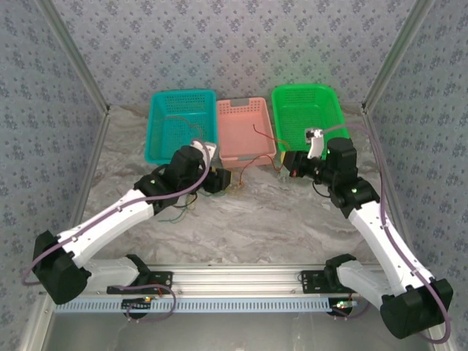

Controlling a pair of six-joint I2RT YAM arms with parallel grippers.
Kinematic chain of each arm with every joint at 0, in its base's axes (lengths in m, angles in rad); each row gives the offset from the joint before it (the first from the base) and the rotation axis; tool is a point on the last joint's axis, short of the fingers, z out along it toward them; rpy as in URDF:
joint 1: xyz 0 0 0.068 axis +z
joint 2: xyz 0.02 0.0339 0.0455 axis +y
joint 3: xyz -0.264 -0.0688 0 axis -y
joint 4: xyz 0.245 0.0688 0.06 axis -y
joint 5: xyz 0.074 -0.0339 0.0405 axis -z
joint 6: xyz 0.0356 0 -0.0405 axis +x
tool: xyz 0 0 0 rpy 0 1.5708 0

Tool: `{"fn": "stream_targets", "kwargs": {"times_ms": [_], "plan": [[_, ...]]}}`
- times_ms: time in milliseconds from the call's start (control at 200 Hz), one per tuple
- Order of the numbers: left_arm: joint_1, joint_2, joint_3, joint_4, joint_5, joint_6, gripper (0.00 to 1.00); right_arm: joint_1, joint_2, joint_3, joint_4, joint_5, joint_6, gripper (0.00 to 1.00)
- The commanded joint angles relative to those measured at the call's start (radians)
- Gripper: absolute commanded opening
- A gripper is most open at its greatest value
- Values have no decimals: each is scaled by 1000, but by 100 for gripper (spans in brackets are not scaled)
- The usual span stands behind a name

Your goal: Untangle the cables

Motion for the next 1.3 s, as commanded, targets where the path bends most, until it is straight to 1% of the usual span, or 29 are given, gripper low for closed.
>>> {"fn": "stream_targets", "kwargs": {"times_ms": [0, 170, 325, 500, 685, 785, 814, 839, 929, 949, 959, 1034, 1114, 1204, 1299], "plan": [[-15, 23, -46, 103, -14, 85, 63, 19, 11, 79, -61, -56, 65, 0], [-24, 26, -105, 251, -54, 186, 68, 48, 11, 120, -117, -75, 89, 0], [-36, 52, -114, 291, -63, 251, 69, 92, 12, 135, -146, -66, 90, 0], [-42, 90, -119, 318, -20, 293, 70, 151, 7, 140, -151, -42, 94, 0], [-53, 146, -106, 364, -22, 314, 68, 208, 1, 141, -144, -11, 108, 0], [-53, 165, -108, 402, -44, 315, 67, 232, 2, 135, -135, 5, 113, 0], [-53, 172, -106, 409, -49, 316, 64, 239, 2, 132, -133, 12, 116, 0], [-53, 178, -105, 414, -48, 317, 56, 244, 0, 129, -127, 18, 119, 0], [-53, 191, -107, 425, -27, 310, 14, 249, -4, 126, -110, 36, 126, 0], [-55, 191, -111, 429, -21, 307, 3, 249, -4, 126, -106, 42, 126, 0], [-56, 191, -113, 431, -18, 305, 0, 248, -4, 127, -103, 45, 126, 0], [-70, 178, -139, 443, -10, 296, 0, 237, -3, 126, -63, 66, 129, 0], [-92, 155, -167, 451, 2, 285, 0, 214, 9, 125, 20, 74, 147, 0], [-141, 124, -190, 451, 9, 275, 0, 198, 34, 127, 155, 99, 158, 0], [-202, 106, -199, 446, -13, 261, 0, 188, 80, 134, 292, 122, 202, 0]]}}
